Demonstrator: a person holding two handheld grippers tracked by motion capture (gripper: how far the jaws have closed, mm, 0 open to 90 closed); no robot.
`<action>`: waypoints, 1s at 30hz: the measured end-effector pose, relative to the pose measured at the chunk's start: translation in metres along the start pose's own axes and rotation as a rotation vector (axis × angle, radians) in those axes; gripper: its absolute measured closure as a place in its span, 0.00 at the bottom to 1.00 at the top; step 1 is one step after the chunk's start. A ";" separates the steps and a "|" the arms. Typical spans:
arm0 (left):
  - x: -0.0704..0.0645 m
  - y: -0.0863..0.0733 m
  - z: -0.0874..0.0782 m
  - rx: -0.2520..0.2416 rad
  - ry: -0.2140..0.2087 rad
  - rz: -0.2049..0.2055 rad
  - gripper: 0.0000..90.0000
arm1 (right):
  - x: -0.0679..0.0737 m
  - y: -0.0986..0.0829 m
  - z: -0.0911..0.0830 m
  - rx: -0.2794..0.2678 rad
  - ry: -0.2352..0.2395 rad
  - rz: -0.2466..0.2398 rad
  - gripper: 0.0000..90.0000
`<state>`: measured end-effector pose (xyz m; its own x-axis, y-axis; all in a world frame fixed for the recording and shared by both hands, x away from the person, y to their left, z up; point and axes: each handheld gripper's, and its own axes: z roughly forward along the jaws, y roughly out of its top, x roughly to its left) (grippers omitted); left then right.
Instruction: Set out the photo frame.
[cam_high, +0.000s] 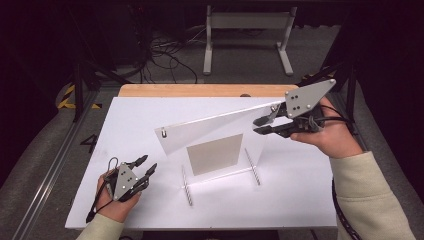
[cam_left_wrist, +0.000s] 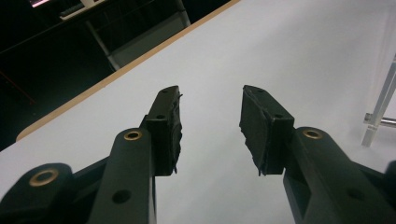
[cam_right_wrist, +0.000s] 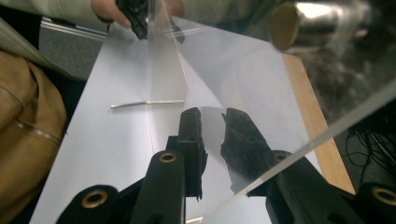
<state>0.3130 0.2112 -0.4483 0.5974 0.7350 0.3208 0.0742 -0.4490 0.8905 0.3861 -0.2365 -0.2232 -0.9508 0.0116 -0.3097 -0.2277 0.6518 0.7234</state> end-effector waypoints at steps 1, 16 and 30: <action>0.000 0.000 0.000 0.003 0.000 -0.001 0.65 | 0.001 -0.003 -0.001 0.009 -0.005 -0.004 0.81; -0.002 -0.007 0.008 0.024 -0.054 -0.042 0.63 | 0.025 -0.019 -0.010 -0.019 -0.043 -0.006 0.80; -0.004 -0.008 0.012 0.016 -0.096 -0.061 0.57 | 0.041 -0.038 -0.017 -0.152 -0.134 0.188 0.50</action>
<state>0.3197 0.2056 -0.4612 0.6654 0.7092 0.2331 0.1250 -0.4137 0.9018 0.3519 -0.2731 -0.2529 -0.9452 0.2288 -0.2327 -0.0883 0.5072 0.8573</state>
